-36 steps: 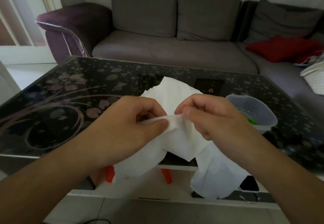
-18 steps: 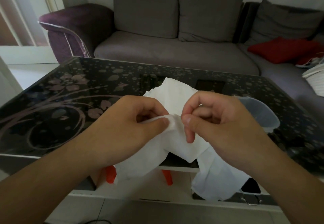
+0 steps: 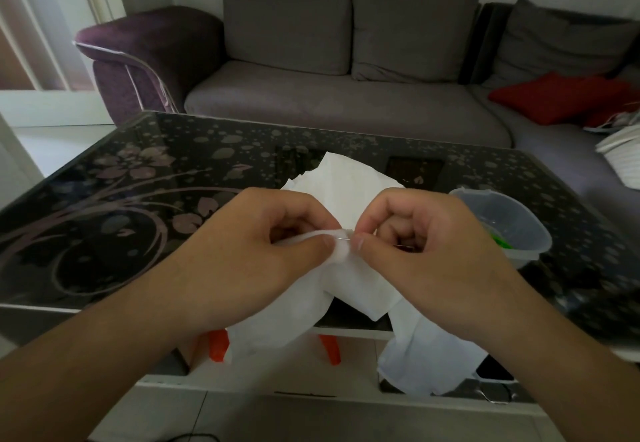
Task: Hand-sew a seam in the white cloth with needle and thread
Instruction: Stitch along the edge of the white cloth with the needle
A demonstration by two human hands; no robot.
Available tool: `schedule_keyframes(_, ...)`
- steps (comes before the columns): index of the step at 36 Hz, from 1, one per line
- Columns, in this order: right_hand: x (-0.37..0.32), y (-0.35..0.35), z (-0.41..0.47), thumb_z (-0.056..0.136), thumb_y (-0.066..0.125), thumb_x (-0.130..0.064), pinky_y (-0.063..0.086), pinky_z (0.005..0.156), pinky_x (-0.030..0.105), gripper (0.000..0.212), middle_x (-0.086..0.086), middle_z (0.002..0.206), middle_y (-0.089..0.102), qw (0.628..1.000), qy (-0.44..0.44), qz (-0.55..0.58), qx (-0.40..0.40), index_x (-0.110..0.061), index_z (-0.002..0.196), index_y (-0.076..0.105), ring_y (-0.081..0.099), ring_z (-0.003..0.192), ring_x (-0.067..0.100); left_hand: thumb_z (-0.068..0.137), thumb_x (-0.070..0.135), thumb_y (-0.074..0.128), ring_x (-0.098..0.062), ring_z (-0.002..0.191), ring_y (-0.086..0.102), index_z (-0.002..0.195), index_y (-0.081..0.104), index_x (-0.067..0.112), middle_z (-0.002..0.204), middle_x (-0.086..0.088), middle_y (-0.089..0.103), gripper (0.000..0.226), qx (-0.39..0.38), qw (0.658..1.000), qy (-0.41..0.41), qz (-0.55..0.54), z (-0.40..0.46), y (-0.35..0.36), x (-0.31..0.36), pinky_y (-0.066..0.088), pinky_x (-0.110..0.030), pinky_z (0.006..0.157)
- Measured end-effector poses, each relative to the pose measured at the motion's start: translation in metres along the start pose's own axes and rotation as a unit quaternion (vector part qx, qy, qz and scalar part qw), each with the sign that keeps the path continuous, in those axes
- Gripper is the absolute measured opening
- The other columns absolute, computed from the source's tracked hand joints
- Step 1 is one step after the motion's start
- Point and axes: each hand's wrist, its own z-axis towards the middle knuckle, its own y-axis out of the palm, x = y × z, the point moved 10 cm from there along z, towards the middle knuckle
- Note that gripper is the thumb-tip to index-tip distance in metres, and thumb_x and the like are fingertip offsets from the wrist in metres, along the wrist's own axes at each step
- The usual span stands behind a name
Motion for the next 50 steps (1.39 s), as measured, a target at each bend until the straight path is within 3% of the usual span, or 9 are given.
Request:
schedule_keyframes(4,-0.002,0.000,-0.002,0.094,0.071,-0.024,0.044,0.052,0.011,0.010,-0.002,0.055,0.060,1.000,0.000,0.013,0.002,-0.032,0.098,0.064,0.055,0.049,0.008,0.098,0.029,0.064,-0.003,0.095,0.073,0.100,0.078,0.035,0.096,0.018,0.077,0.015,-0.001,1.000,-0.001,-0.001,0.000,0.000,0.001,0.058,-0.025,0.083)
schedule_keyframes(9,-0.007,0.002,-0.002,0.097,0.067,-0.023,0.044,0.055,0.012,0.019,-0.002,0.051,0.054,0.999,-0.032,-0.006,-0.009,-0.036,0.111,0.070,0.051,0.047,0.010,0.097,0.029,0.064,-0.002,0.095,0.073,0.101,0.077,0.035,0.097,0.019,0.077,0.016,0.001,1.000,0.002,-0.004,-0.001,-0.001,0.002,0.058,-0.022,0.082)
schedule_keyframes(13,-0.007,0.008,-0.001,0.100,0.062,-0.023,0.041,0.052,0.010,0.017,-0.003,0.048,0.049,0.999,-0.035,-0.018,-0.037,-0.033,0.105,0.075,0.047,0.045,0.009,0.098,0.027,0.064,-0.003,0.095,0.073,0.101,0.078,0.036,0.097,0.019,0.077,0.016,0.000,1.000,0.000,-0.009,-0.001,0.000,0.001,0.057,-0.024,0.082)
schedule_keyframes(28,0.005,0.008,0.001,0.097,0.063,-0.024,0.046,0.063,0.008,0.017,-0.005,0.060,0.062,0.999,0.004,-0.041,-0.016,-0.030,0.082,0.066,0.061,0.061,0.008,0.093,0.038,0.061,0.001,0.094,0.071,0.100,0.076,0.037,0.095,0.022,0.074,0.017,0.027,0.999,0.009,0.043,-0.001,-0.001,0.002,0.060,-0.023,0.082)
schedule_keyframes(34,0.005,0.008,0.001,0.097,0.063,-0.022,0.051,0.067,0.012,0.018,-0.005,0.061,0.062,0.999,0.005,-0.039,-0.017,-0.029,0.081,0.066,0.062,0.065,0.008,0.092,0.039,0.062,0.005,0.090,0.070,0.096,0.076,0.038,0.092,0.026,0.074,0.014,0.043,0.997,-0.003,0.062,0.000,-0.004,-0.001,0.054,-0.009,0.076)
schedule_keyframes(40,0.005,0.008,0.001,0.097,0.062,-0.020,0.049,0.069,0.009,0.019,-0.005,0.063,0.062,0.999,0.008,-0.035,-0.017,-0.029,0.081,0.066,0.063,0.068,0.007,0.095,0.036,0.066,0.004,0.087,0.070,0.093,0.076,0.038,0.088,0.026,0.073,0.010,0.048,0.996,-0.015,0.073,0.001,-0.004,-0.004,0.052,-0.010,0.071)
schedule_keyframes(50,0.005,0.009,0.000,0.098,0.061,-0.020,0.046,0.064,0.006,0.019,-0.004,0.063,0.062,0.999,0.015,-0.033,-0.021,-0.029,0.081,0.066,0.062,0.067,0.008,0.093,0.039,0.064,0.003,0.086,0.070,0.092,0.075,0.038,0.088,0.025,0.074,0.012,0.044,0.997,-0.018,0.062,0.002,-0.003,-0.006,0.056,-0.020,0.077)
